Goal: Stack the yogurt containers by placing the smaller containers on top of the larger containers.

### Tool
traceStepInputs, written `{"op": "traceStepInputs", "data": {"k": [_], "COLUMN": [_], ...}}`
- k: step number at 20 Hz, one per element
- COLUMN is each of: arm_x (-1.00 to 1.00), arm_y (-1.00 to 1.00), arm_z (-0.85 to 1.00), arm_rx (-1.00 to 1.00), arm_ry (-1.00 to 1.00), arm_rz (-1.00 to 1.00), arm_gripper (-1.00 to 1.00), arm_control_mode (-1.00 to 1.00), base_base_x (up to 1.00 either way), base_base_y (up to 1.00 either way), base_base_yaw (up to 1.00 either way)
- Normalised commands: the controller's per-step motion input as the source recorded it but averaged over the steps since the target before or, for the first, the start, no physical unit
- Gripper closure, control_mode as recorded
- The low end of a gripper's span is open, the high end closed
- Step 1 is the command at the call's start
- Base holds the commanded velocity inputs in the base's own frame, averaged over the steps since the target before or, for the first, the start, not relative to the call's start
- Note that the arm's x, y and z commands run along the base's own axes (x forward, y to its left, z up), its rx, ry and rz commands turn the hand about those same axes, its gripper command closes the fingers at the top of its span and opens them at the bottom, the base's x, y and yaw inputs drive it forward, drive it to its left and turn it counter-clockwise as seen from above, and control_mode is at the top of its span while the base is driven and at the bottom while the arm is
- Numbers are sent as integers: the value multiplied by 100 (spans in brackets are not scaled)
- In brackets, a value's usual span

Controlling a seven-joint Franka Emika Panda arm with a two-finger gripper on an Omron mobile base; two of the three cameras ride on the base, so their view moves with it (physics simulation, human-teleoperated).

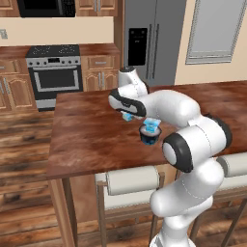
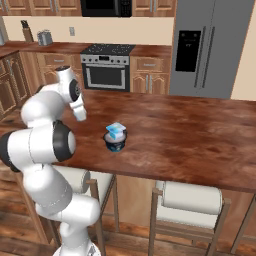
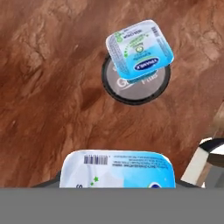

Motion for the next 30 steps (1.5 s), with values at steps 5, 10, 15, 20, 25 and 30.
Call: {"op": "traceStepInputs", "data": {"k": [5, 10, 15, 20, 25, 30], "arm_x": [-7, -8, -2, 0, 0, 0], "arm_y": [-6, -9, -23, -41, -50, -49], "arm_z": [40, 27, 17, 11, 4, 0], "arm_rx": [-4, -5, -3, 0, 0, 0], "arm_ry": [0, 1, 6, 7, 2, 0], "arm_rz": [-6, -5, -7, -8, -9, -8], "arm_gripper": [100, 100, 100, 100, 100, 100], "arm_control_mode": [-100, -100, -100, -100, -100, -100], "base_base_x": [0, 0, 0, 0, 0, 0], "base_base_y": [0, 0, 0, 0, 0, 0], "base_base_yaw": [0, 0, 0, 0, 0, 0]}}
